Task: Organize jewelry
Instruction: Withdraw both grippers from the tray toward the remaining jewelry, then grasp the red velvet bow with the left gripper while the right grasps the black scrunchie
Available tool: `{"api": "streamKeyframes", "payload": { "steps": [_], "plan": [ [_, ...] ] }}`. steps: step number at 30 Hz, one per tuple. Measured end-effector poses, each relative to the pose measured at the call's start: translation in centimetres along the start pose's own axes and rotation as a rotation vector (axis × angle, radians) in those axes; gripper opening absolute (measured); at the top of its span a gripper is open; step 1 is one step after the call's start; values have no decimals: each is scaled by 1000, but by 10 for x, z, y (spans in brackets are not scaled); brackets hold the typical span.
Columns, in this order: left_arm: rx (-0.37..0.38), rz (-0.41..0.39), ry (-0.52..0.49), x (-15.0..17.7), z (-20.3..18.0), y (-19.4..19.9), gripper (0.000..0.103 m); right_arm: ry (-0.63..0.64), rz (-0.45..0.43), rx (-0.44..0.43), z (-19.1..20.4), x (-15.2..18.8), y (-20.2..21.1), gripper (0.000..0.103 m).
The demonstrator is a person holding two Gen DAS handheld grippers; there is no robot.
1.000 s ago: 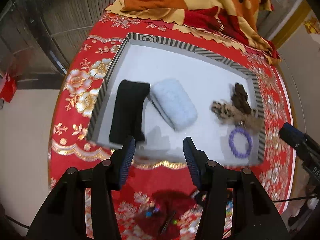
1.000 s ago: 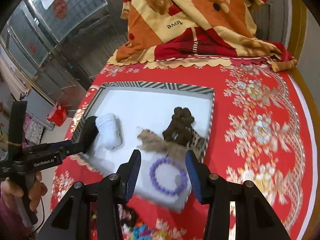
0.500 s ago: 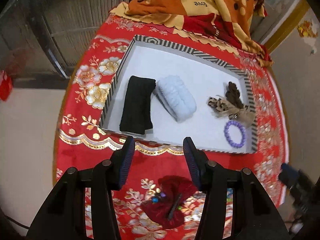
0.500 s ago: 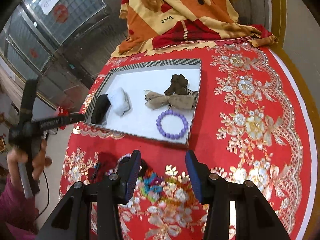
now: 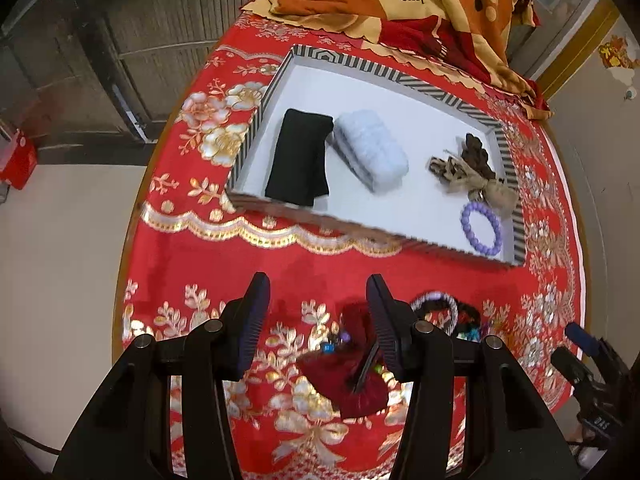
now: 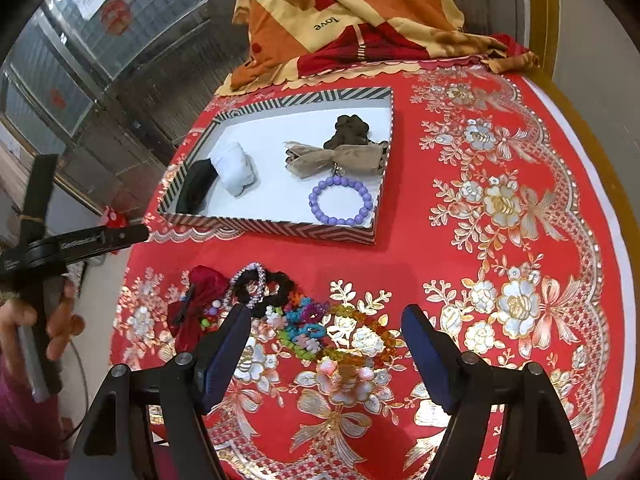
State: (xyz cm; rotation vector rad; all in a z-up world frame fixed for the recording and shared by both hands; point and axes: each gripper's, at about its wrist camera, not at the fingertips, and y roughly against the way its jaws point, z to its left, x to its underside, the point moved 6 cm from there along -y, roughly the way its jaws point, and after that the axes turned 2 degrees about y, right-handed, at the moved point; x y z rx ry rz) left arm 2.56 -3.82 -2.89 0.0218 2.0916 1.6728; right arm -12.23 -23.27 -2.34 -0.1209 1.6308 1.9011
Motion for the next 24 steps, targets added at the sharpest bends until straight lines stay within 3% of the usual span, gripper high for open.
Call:
{"api": "streamKeyframes", "payload": {
  "steps": [10,24],
  "plan": [
    [-31,-24,-36,26,-3,14,50,21,27,-31,18,11,-8,75],
    [31,61,-33,69,7,7,50,80,24,-21,24,35,-12,75]
  ]
}}
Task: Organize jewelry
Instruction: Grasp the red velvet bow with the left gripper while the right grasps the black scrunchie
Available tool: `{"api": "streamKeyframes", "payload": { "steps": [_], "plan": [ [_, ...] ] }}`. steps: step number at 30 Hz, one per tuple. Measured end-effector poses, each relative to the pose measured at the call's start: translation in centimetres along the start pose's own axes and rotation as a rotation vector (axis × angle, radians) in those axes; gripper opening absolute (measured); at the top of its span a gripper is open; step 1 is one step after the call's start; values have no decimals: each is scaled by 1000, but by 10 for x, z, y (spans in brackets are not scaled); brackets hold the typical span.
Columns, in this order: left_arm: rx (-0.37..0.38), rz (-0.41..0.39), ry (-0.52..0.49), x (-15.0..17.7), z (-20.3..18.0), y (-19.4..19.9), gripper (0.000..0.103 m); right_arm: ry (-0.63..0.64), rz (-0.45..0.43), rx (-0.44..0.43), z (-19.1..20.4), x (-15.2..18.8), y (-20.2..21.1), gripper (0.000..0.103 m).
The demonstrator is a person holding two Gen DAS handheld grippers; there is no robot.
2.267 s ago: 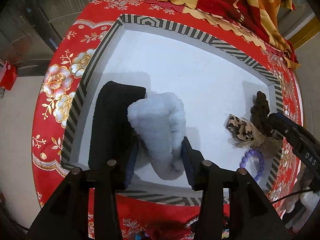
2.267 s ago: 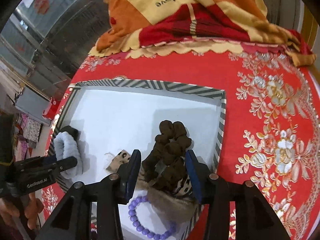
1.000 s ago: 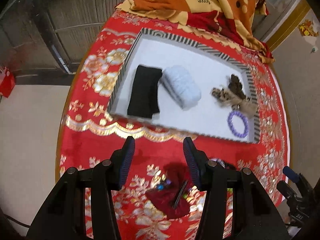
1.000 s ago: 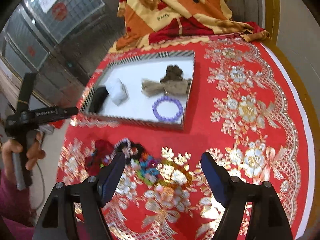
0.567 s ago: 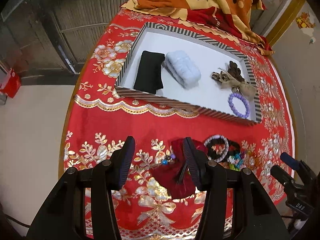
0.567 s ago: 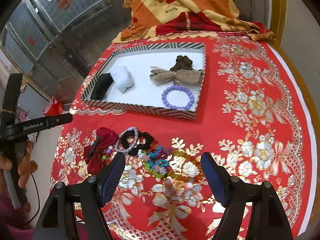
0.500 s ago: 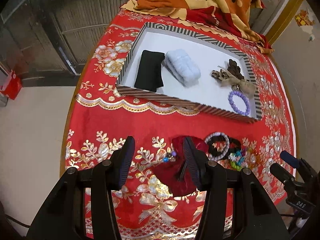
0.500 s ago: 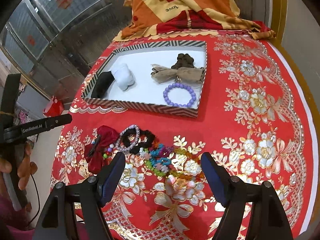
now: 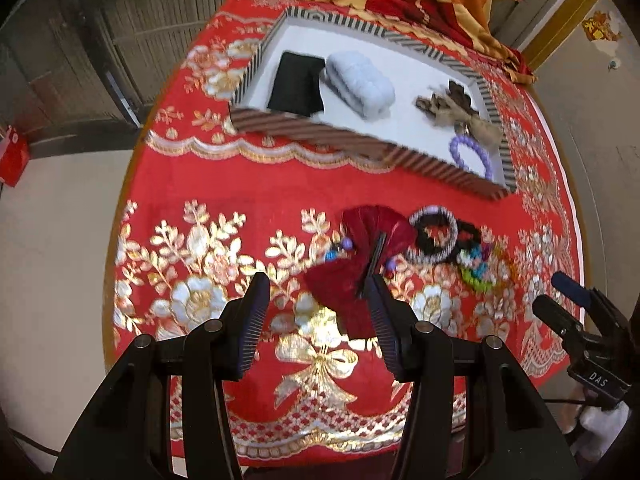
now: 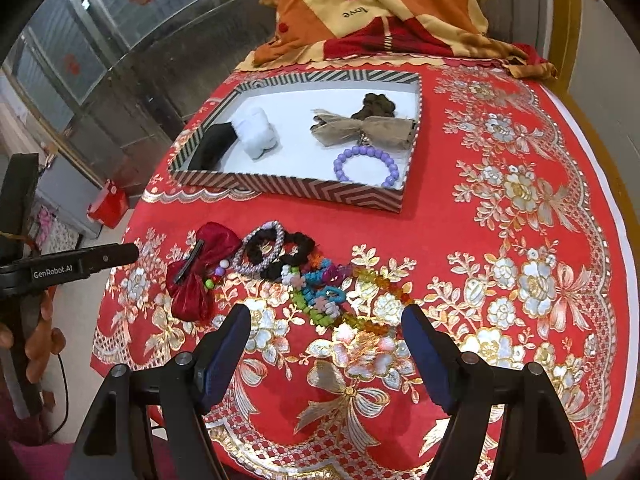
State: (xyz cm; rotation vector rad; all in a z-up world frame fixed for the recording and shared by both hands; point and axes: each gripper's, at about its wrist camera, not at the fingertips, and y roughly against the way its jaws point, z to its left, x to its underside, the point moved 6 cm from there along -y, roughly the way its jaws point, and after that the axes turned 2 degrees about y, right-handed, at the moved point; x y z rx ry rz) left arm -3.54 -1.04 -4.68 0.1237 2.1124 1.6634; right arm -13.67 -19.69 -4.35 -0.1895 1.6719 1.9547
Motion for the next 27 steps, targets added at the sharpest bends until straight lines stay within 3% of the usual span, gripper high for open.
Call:
{"api": "streamKeyframes", "payload": {
  "steps": [9,14,21,27],
  "plan": [
    [40,57,1,14,-10,-14,50,61,28,38,0,2,-16,75],
    [41,69,-20,15,-20,-20,50,57,43,68,-12,-2,-29,56],
    [41,95,-18,13,-24,-32,50,93,86,85,-31,-6,-48,49],
    [33,99,-14,7,-25,-38,53,123,79,17,-13,-18,-49,49]
  ]
}}
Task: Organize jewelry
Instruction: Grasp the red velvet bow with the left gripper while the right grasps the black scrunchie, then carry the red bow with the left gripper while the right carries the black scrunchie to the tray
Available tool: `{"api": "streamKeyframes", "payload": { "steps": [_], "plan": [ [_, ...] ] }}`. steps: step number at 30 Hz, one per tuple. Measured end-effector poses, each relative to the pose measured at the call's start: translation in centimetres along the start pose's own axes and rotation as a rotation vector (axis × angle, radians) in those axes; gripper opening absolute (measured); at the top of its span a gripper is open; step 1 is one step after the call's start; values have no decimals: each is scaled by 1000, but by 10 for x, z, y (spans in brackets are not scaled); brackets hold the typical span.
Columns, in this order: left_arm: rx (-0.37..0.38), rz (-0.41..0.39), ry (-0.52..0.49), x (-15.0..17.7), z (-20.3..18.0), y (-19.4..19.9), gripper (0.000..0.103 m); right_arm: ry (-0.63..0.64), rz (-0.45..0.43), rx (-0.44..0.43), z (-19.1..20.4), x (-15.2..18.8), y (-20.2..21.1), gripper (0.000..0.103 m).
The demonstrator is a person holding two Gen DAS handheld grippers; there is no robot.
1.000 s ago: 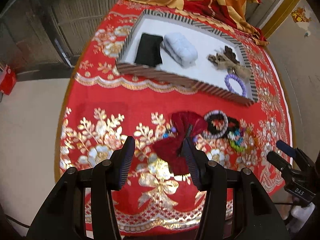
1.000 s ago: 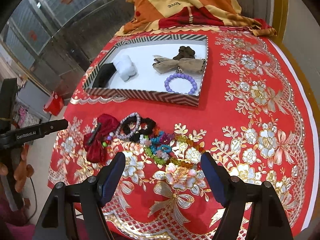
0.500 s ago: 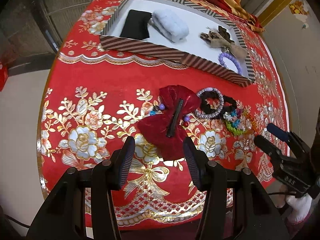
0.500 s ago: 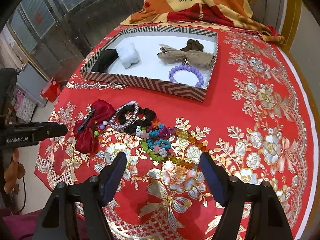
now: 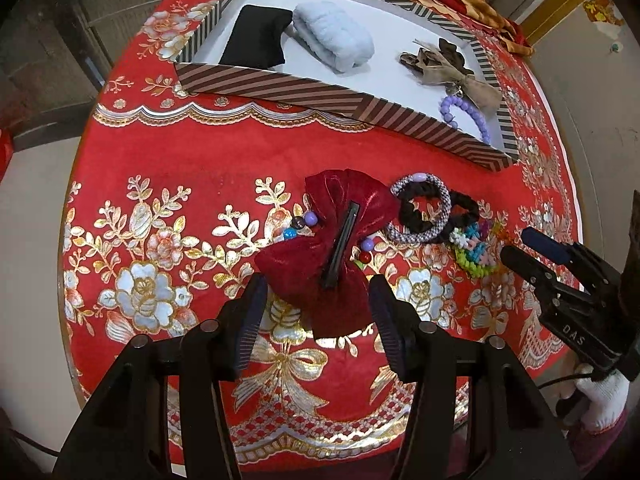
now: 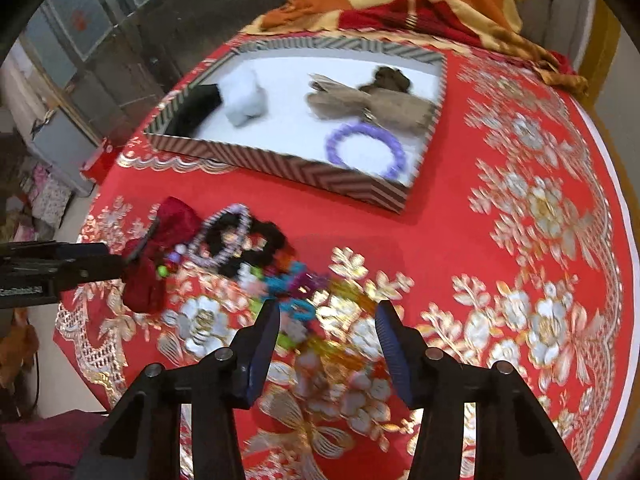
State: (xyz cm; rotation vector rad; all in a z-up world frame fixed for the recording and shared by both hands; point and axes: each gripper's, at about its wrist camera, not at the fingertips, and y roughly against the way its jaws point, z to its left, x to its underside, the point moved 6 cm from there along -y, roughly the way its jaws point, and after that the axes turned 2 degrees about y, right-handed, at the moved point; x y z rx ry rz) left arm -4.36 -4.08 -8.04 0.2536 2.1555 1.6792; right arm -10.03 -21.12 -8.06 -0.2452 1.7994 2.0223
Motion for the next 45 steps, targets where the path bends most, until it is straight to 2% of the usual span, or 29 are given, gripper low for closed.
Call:
{"api": "streamKeyframes", "payload": {
  "steps": [3,7,13,19,22,23,24,26,27,29,36,45],
  "plan": [
    [0,5,-6,-3,-3,-4,53,-23,6,-72,7,-12,-6,49],
    [2,10,-16,-5,-7,-8,54,-1,8,-96,15,-26,-12,49],
    [-13,17,-33,-8,-12,-16,56,22,54,-119,19,-39,-36,37],
    [-42,17,-51,-16,-13,-25,57,8,79,-160,18,-36,-45,13],
    [-49,22,-59,-18,-13,-31,56,16,67,-165,20,-36,-41,9],
    [-46,18,-56,-18,-13,-32,55,15,55,-168,20,-36,-36,9],
    [-43,12,-53,-20,-14,-33,43,12,43,-171,20,-37,-30,9],
    [-32,-7,-50,-22,-12,-32,29,8,17,-176,20,-40,-19,9],
    [-26,-9,-50,-23,-11,-31,24,10,2,-177,20,-42,-12,9],
    [-15,-19,-52,-24,-9,-27,20,12,-23,-175,18,-44,2,9],
    [12,-64,-61,-27,-6,-4,16,23,-103,-159,16,-57,41,8],
    [6,-148,-67,-48,-6,32,16,6,-159,-136,5,-76,64,8]
  ]
}}
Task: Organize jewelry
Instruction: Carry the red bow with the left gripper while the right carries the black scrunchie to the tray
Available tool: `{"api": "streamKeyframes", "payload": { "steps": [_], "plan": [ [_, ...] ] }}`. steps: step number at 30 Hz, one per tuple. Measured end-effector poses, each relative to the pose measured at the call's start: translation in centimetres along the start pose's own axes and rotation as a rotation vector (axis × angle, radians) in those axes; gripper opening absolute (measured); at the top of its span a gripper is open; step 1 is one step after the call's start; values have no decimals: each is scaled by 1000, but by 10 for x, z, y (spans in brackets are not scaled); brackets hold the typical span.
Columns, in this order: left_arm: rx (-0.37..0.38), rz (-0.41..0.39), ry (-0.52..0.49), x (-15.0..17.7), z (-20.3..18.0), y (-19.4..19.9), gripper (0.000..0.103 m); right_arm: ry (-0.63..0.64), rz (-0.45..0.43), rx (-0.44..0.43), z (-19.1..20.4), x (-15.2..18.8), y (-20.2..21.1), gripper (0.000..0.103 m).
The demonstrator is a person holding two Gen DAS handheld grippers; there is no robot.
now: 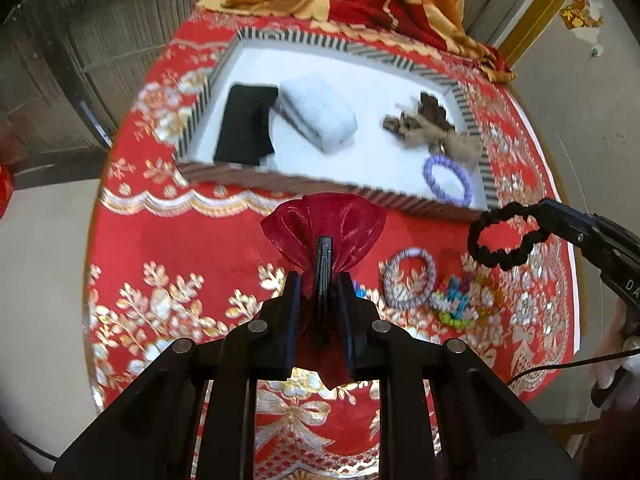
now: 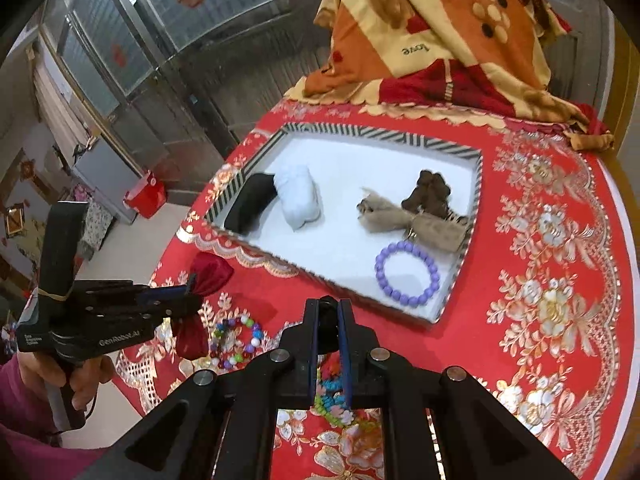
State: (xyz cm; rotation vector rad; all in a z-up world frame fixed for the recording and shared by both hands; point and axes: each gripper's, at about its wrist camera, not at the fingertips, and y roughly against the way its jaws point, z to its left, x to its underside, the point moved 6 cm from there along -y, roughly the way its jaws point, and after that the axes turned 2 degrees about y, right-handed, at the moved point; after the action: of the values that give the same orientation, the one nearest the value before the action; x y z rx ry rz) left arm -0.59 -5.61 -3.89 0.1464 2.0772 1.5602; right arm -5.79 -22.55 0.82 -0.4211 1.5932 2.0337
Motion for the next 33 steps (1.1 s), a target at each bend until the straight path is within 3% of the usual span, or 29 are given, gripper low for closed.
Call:
{"api": "streamKeyframes", "payload": {
  "steps": [13,33],
  "plan": [
    [-78,-95,2,-64,8,19,16,14,-28,14,-9,-43,-5,8],
    [-159,-81,24,-131,13,-17,16,-10,-19,1,-35,-97,-48,8]
  ]
}}
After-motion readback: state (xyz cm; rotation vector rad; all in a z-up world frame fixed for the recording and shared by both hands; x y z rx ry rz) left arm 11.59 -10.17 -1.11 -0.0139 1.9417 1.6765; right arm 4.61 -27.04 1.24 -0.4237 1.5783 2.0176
